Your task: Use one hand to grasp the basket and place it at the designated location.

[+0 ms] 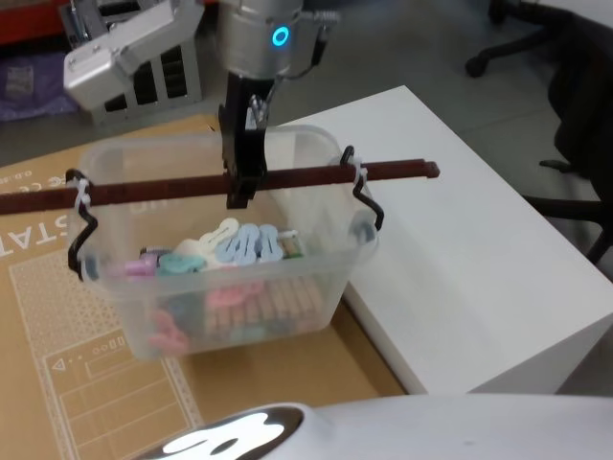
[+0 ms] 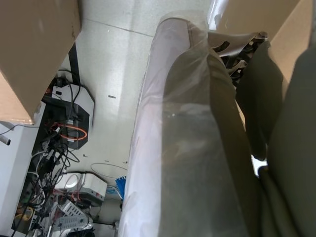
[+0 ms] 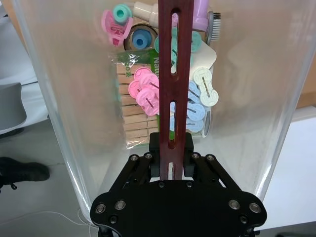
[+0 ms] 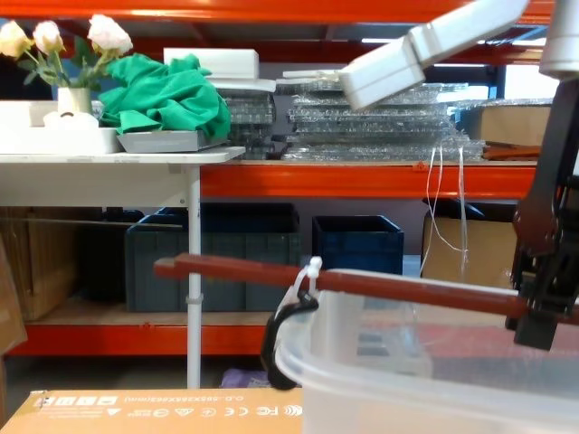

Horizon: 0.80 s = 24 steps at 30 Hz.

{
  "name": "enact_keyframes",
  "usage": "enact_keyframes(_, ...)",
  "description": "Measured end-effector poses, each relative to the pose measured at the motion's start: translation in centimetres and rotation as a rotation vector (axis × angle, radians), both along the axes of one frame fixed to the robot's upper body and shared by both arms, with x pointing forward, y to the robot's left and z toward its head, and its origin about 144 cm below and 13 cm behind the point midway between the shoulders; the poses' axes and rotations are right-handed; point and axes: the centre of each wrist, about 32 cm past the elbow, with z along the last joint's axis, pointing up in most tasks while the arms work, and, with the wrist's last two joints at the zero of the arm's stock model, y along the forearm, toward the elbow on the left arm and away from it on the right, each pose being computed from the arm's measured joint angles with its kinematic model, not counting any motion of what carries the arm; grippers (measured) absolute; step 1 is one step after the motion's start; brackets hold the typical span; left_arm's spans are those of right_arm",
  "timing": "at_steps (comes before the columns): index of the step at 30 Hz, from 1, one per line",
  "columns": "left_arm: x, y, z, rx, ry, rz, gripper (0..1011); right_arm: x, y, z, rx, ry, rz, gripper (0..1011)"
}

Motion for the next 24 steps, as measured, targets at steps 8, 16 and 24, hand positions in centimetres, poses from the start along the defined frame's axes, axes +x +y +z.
enact_keyframes(8,0.0,0.0,0.0,0.000,0.000,0.000,0,0.5,-1.0,1.1,0.013,-0.007,-0.049,237)
enact_keyframes(16,0.0,0.0,0.0,0.000,0.000,0.000,0,1.3,-2.4,2.2,0.023,-0.019,-0.119,237)
enact_keyframes(24,0.0,0.0,0.0,0.000,0.000,0.000,0,2.3,-4.2,3.1,0.032,-0.026,-0.207,238)
